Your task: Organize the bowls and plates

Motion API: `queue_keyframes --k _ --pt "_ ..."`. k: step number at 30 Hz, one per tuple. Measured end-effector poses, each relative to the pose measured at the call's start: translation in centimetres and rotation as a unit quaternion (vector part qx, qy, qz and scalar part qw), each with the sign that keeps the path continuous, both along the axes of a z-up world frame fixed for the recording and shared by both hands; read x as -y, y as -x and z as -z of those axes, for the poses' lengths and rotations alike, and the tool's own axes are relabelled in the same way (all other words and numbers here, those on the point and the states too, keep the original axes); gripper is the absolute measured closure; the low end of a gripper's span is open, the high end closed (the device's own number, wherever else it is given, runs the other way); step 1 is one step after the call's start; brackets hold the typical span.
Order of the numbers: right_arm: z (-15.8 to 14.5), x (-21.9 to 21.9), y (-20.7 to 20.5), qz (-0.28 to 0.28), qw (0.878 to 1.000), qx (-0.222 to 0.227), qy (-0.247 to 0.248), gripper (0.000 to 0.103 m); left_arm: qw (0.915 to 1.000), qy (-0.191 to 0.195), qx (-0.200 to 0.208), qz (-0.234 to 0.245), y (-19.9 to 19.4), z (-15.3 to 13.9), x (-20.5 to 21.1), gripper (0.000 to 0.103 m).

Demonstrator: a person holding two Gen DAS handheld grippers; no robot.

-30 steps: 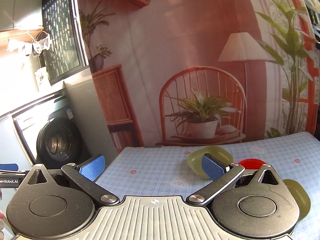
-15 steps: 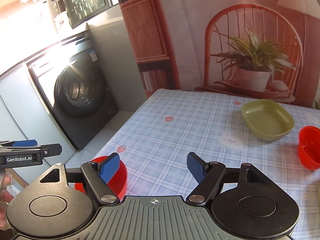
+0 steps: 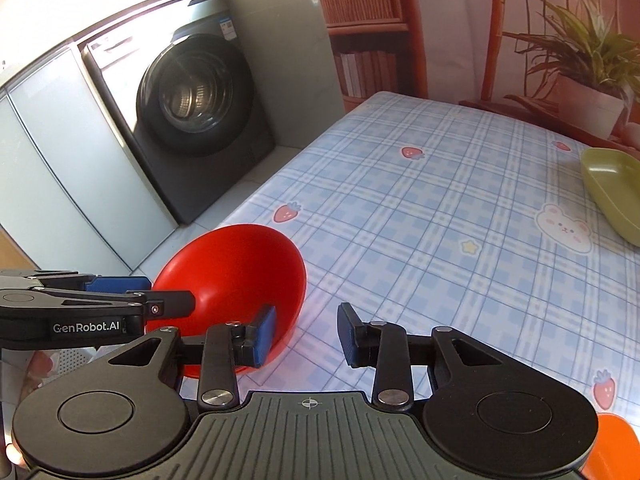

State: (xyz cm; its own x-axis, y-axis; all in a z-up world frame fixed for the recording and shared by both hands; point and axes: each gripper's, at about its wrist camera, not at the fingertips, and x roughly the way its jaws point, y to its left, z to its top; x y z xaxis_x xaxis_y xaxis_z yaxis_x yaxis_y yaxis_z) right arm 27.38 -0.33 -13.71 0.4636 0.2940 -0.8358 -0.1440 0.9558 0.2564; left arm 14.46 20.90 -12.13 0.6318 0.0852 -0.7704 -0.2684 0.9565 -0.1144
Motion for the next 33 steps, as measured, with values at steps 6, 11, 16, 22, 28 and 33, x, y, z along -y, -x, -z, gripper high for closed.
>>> queue_keyframes --k 6,11,16,22,28,33 --pt "0.3 0.0 0.4 -0.015 0.999 0.001 -0.03 0.092 0.9997 0.018 0.013 0.013 0.0 0.6 0.5 0.087" --pt "-0.1 0.9 0.7 0.006 0.999 -0.003 -0.039 0.093 0.9997 0.008 0.004 0.021 -0.3 0.4 1.7 0.089" --pt "-1.6 3.2 1.5 0.041 0.998 0.008 -0.054 0.093 0.999 0.01 0.019 0.039 -0.4 -1.4 3.2 0.089" --pt "-5.0 7.8 3.2 0.089 0.993 0.049 -0.064 0.094 0.9959 -0.006 0.05 0.076 -1.5 -4.9 7.1 0.089" --pt "-8.1 13.9 5.6 0.137 0.985 0.091 -0.055 0.094 0.9898 -0.012 0.076 0.12 -2.8 -7.8 12.6 0.089" --pt "-10.0 19.5 8.5 0.181 0.975 0.115 -0.056 0.094 0.9825 -0.011 0.086 0.165 -4.0 -9.2 18.2 0.089"
